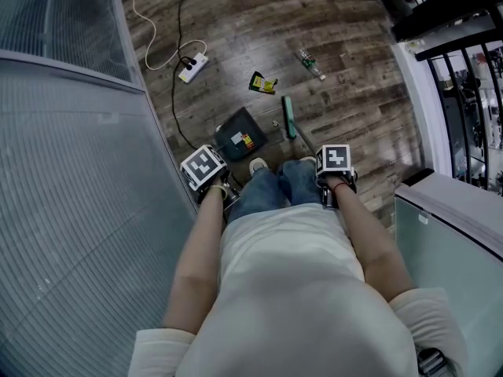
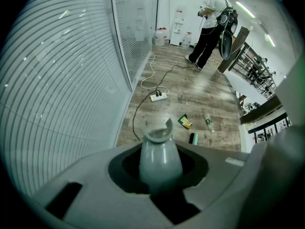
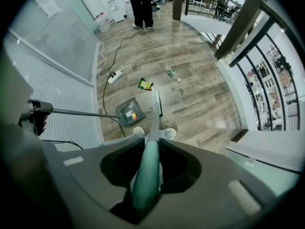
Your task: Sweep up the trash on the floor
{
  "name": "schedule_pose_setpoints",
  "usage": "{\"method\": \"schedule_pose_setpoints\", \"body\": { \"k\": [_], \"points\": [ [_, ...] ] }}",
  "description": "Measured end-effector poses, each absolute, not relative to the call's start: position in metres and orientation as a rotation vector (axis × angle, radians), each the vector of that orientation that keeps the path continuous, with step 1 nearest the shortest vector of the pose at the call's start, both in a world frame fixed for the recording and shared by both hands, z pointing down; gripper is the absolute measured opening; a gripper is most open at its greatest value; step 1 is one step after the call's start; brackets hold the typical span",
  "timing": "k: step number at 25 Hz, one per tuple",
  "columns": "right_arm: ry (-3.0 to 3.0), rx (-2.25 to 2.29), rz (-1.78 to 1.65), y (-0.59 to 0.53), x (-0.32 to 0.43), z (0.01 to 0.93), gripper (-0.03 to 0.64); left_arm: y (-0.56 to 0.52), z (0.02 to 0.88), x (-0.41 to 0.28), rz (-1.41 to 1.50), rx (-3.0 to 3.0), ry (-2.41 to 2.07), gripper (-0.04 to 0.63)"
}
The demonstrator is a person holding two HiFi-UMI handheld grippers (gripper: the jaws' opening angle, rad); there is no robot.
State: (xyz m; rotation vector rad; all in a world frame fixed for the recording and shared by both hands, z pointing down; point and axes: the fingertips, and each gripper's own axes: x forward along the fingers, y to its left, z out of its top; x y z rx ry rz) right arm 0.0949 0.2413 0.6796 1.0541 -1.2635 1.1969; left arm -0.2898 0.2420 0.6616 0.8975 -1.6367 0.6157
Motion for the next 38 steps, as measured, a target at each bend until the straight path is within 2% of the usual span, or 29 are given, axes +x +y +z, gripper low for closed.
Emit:
{"method": "schedule_pose_setpoints", "body": {
  "k": [22,38],
  "points": [
    [-1.362,0.832,1.154,0.264,0.024,0.673,0.101,0.245,0.655,-0.293,0.613,0.911,-1.631,0.098],
    [-1.401,0.731,1.096,0.271,0.006,0.664,0.100,0.241,0.658,-0.289,0.611,0.909,-1.629,0.101]
  ]
}}
